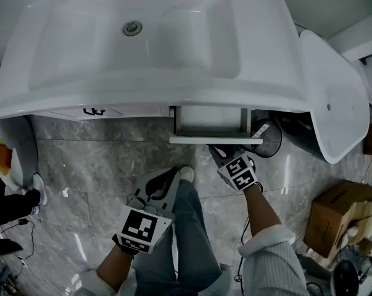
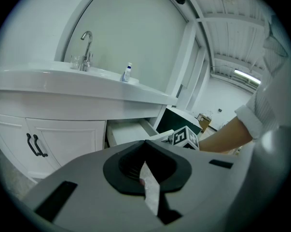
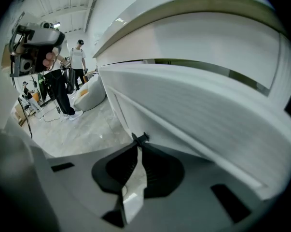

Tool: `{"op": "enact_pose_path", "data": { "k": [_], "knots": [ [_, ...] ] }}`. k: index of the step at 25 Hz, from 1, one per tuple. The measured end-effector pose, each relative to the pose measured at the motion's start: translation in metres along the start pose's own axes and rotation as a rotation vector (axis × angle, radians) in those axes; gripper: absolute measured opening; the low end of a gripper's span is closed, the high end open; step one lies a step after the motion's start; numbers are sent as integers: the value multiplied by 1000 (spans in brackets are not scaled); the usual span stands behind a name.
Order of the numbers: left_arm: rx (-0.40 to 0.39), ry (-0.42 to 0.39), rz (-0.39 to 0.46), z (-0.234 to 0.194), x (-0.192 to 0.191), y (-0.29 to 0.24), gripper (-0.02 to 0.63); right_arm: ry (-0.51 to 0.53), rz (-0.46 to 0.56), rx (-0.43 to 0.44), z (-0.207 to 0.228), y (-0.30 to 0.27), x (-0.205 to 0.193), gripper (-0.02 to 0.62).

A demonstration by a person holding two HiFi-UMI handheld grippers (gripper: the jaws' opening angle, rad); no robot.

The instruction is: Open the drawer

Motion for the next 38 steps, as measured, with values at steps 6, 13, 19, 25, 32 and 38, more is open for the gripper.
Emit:
{"op": "enact_pose_path", "data": {
  "k": [6, 13, 19, 25, 32, 38],
  "knots": [
    [-5, -3, 4, 1, 0, -1, 17, -8, 2, -12, -3, -1, -3, 37],
    [-5, -5, 7, 1, -2, 1, 17, -127, 39, -68, -2, -4, -7, 67],
    [10, -1, 30, -3, 1, 14, 17, -339, 84, -136, -2, 11, -21, 66],
    [5, -4, 62, 7, 17, 36, 17, -458, 179, -146, -28, 56, -8, 57],
    [-3, -40, 129, 26, 49, 79, 17, -405, 327, -131, -71, 133, 59, 48],
    [11, -53, 190, 39, 73, 121, 17, -372, 452, -115, -103, 207, 117, 29]
  ]
}}
Point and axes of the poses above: the fingertips, and each gripper's own axes: y backward along the fingers, z to its right, x out of its top, the point moved 1 cm from there along y, backward along the fingers, and after that the axes turned 10 degrees about -z, right-handed, at the moved point
